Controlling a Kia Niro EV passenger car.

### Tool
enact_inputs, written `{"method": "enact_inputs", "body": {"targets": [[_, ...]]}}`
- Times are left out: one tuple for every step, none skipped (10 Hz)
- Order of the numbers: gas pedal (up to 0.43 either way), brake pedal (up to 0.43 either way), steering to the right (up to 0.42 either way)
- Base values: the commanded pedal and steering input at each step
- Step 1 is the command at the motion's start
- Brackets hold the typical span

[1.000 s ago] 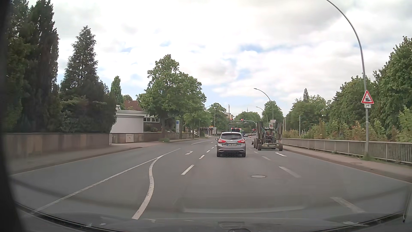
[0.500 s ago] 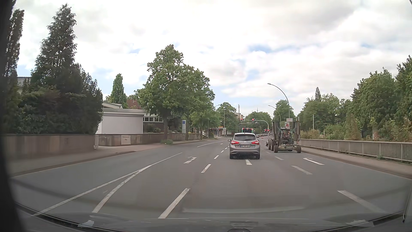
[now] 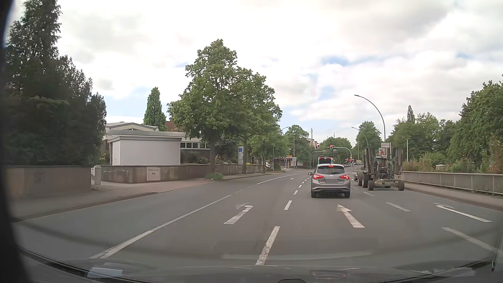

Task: Follow the waypoints while adhering to traffic rules and regulations

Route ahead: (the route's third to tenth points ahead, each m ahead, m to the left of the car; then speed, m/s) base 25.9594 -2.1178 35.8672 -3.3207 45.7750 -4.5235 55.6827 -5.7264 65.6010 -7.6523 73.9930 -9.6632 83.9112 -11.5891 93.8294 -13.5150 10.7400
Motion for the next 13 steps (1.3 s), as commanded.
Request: {"method": "enact_inputs", "body": {"targets": [[0.189, 0.0, -0.038], [0.189, 0.0, -0.023], [0.189, 0.0, -0.01], [0.189, 0.0, 0.003], [0.189, 0.0, 0.011], [0.189, 0.0, 0.02], [0.189, 0.0, 0.026], [0.189, 0.0, 0.031], [0.177, 0.0, 0.033], [0.177, 0.0, 0.035], [0.177, 0.0, 0.036], [0.177, 0.0, 0.037], [0.118, 0.0, 0.037]]}}
